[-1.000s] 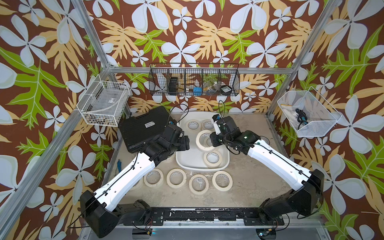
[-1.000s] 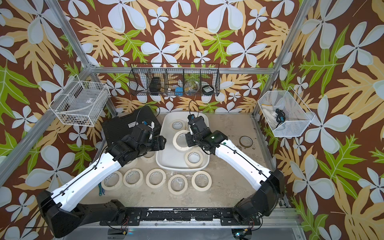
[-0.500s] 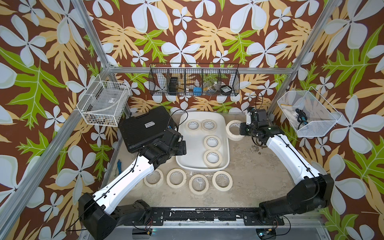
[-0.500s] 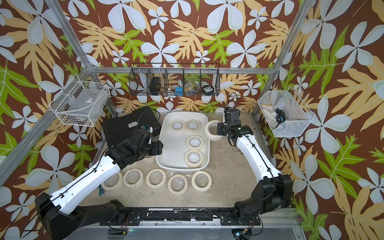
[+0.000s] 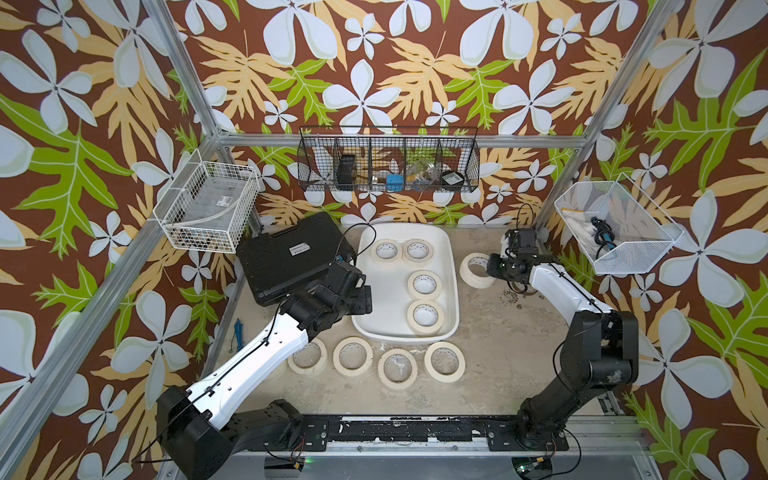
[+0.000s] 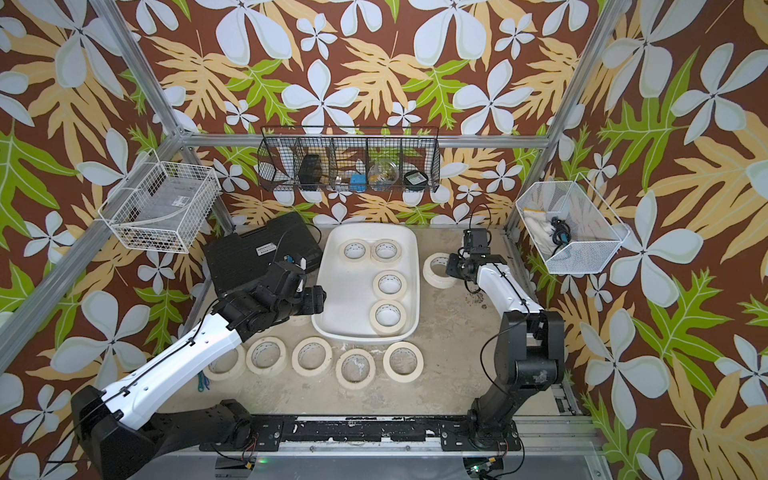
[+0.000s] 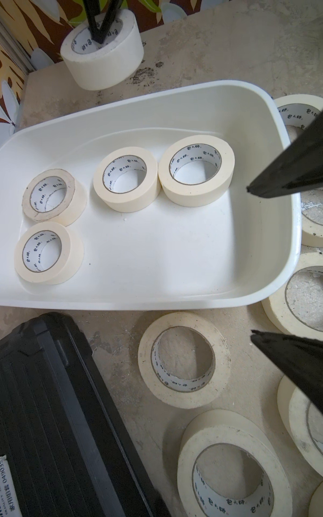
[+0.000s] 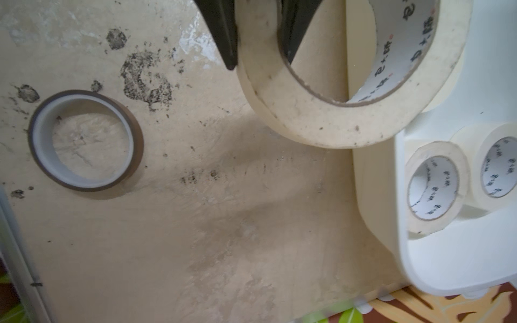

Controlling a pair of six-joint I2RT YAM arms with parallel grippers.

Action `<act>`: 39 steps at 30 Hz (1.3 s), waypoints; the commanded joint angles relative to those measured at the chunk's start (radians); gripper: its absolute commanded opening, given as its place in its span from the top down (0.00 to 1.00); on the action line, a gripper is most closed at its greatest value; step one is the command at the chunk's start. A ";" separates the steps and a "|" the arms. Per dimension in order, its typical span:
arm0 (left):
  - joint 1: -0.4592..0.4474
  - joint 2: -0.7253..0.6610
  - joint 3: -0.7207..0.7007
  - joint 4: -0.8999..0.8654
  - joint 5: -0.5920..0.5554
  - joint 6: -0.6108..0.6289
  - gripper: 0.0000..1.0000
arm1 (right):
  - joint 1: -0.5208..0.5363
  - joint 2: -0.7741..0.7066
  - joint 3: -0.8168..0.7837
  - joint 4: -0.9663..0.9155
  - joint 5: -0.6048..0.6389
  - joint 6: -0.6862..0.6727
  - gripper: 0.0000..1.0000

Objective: Take out the art tape in the storage box
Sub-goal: Place the art tape at the center of the board.

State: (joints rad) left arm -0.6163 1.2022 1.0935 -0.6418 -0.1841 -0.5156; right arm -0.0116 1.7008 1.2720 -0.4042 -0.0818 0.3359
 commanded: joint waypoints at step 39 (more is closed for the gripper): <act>0.001 0.044 -0.027 0.047 0.096 -0.020 0.24 | 0.078 0.457 0.299 0.160 0.162 0.038 0.92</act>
State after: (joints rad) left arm -0.6163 1.2442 1.0645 -0.6086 -0.0967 -0.5419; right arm 0.0643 2.1555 1.5600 -0.2554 0.0658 0.3798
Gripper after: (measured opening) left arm 0.768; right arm 0.232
